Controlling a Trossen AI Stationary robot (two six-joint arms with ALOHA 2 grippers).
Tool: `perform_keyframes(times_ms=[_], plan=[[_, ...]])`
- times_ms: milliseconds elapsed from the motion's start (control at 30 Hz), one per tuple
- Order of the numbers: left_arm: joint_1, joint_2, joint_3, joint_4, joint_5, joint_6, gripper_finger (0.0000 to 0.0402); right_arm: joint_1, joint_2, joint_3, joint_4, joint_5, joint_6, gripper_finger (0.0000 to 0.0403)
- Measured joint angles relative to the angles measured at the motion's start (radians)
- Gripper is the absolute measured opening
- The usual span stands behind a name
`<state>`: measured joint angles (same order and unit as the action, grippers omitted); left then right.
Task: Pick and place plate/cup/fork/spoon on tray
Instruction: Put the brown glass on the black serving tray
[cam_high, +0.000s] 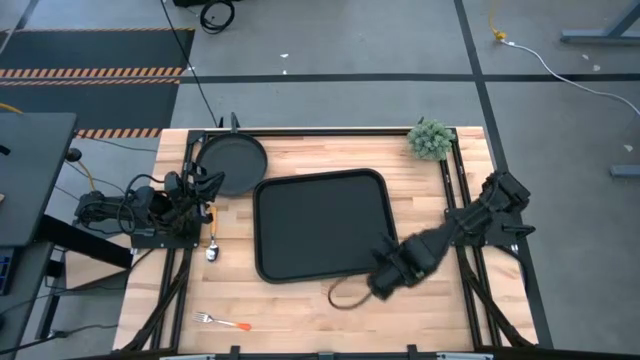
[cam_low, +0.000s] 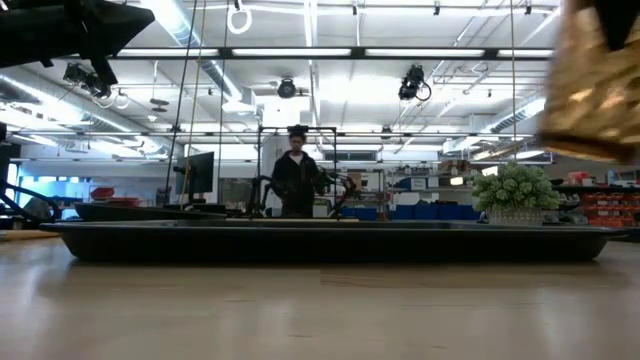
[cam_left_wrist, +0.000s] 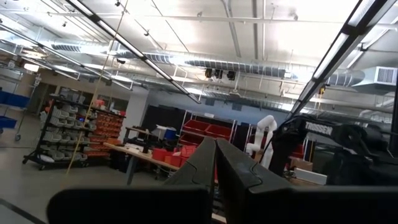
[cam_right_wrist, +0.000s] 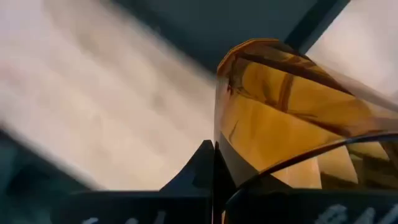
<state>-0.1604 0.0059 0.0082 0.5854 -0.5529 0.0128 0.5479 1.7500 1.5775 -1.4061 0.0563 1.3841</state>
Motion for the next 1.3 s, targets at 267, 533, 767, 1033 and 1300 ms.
perform_keyframes(times_ms=[267, 533, 767, 1033, 1300], plan=[[0.0, 0.0, 0.0, -0.042, 0.0, 0.0, 0.002, -0.224, 0.0, -0.083, -0.005, 0.038, -0.294, 0.0013], [0.0, 0.0, 0.0, -0.053, 0.0, 0.001, 0.002, -0.449, 0.0, -0.144, 0.061, 0.08, -0.607, 0.0013], [0.0, 0.0, 0.0, -0.06, -0.001, 0.07, 0.002, -0.542, 0.0, -0.146, 0.25, 0.048, -0.882, 0.0019], [0.0, 0.0, 0.0, -0.06, -0.001, 0.086, 0.002, -0.624, 0.0, -0.146, 0.227, 0.067, -0.983, 0.0023], [0.0, 0.0, 0.0, -0.051, -0.024, 0.089, 0.002, -0.666, 0.0, -0.198, 0.311, 0.12, -0.984, 0.0073]])
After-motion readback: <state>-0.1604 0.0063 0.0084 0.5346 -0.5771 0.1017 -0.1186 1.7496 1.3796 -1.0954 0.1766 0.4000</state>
